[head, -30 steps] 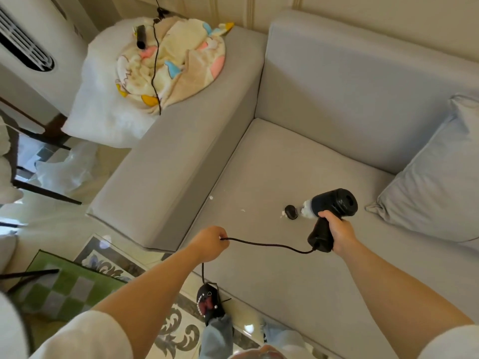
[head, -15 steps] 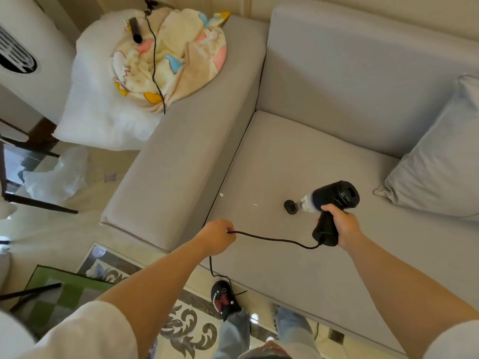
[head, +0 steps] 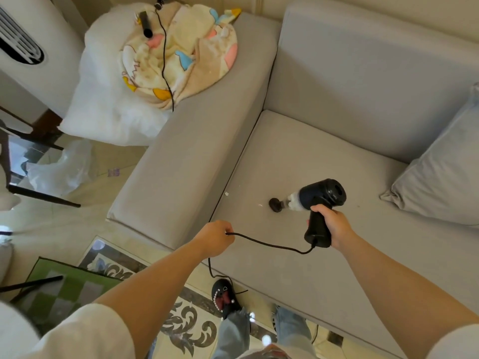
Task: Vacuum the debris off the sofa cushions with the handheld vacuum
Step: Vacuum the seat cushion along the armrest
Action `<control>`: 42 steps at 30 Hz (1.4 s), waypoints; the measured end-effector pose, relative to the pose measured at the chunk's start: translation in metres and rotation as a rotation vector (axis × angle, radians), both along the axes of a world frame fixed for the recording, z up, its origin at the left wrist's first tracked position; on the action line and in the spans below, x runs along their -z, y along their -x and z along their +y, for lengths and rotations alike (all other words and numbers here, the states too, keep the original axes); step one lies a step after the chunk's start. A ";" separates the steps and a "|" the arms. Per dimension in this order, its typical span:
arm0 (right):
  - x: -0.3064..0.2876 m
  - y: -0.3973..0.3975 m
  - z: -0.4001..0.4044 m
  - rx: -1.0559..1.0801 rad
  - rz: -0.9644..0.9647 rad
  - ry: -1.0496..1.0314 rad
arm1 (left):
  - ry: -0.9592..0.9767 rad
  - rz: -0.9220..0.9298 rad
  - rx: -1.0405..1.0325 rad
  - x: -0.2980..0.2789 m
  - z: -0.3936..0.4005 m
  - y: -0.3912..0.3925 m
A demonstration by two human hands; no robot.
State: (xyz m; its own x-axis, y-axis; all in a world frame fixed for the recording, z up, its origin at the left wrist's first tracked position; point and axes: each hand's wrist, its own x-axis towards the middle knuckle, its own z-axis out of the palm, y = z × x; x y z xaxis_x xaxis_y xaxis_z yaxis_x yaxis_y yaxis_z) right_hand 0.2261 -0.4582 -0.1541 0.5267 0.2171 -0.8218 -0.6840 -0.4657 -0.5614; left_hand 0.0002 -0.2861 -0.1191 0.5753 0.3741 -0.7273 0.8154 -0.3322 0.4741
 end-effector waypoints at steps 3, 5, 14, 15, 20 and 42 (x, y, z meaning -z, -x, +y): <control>0.003 0.013 0.020 -0.004 -0.005 -0.030 | -0.040 0.017 -0.039 0.000 0.008 0.010; 0.005 0.018 0.031 -0.029 -0.005 -0.031 | -0.055 0.024 -0.079 0.001 0.012 0.015; 0.006 0.035 0.048 -0.154 -0.059 0.056 | -0.066 0.015 -0.123 0.004 0.016 0.035; 0.004 0.033 0.049 -0.168 -0.055 0.057 | -0.063 0.010 -0.130 0.004 0.017 0.035; -0.002 0.024 0.063 -0.171 -0.084 0.013 | -0.081 -0.026 -0.146 0.000 0.018 0.032; 0.009 0.057 0.148 -0.372 -0.164 -0.018 | -0.094 -0.065 -0.335 -0.005 0.040 0.073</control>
